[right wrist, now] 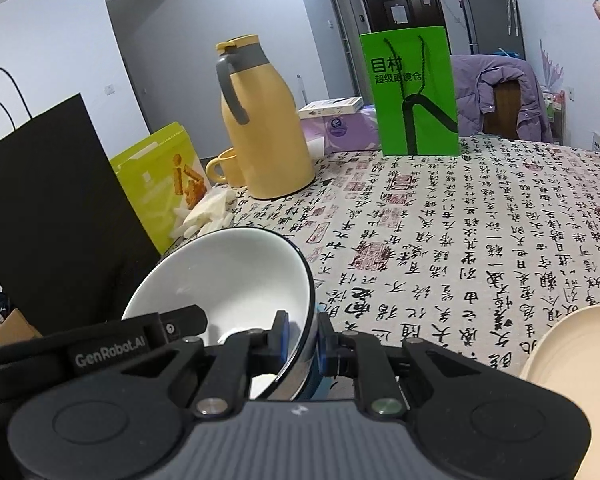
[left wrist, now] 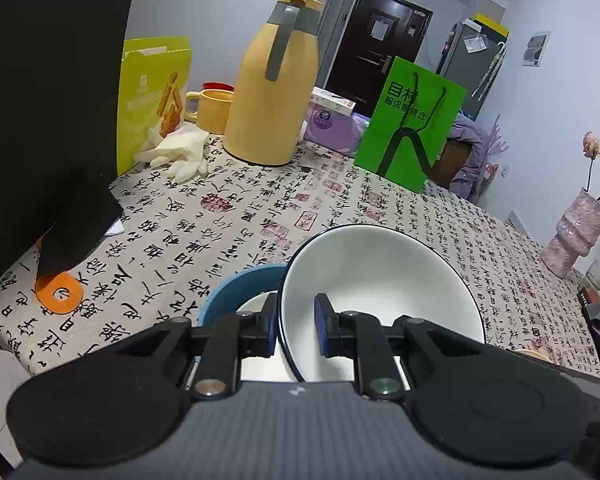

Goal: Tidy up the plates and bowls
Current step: 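Bring the held white bowl over the blue bowl with both grippers, then lower the held white bowl into the blue bowl with both grippers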

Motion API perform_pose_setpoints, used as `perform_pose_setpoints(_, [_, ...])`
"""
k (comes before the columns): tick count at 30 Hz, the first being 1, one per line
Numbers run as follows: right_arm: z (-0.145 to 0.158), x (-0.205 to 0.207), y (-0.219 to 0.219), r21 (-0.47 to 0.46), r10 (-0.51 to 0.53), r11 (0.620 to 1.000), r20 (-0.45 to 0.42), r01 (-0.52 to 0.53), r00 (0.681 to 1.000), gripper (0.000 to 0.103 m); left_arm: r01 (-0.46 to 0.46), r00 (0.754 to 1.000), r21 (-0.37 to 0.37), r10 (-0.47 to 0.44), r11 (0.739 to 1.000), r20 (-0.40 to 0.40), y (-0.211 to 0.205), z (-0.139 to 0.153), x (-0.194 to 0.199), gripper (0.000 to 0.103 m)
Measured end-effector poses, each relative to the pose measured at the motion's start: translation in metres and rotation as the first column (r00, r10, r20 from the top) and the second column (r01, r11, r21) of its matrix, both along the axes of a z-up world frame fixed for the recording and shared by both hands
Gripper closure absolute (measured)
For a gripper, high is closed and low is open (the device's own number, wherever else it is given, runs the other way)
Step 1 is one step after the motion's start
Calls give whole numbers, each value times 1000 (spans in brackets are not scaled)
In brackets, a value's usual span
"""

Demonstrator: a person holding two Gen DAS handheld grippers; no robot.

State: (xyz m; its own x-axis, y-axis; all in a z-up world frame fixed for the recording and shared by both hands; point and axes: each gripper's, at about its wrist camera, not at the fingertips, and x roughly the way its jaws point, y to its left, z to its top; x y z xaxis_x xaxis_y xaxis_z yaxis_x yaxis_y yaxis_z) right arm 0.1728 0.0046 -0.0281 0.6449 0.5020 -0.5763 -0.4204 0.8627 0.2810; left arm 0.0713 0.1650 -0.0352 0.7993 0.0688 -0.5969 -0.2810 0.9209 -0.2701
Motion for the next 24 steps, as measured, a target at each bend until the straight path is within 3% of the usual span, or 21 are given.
perform_pose_setpoints(24, [-20, 8, 26, -81, 38, 996, 29, -35, 999, 89, 4, 999, 23, -3, 1000, -34, 14, -27, 10, 85])
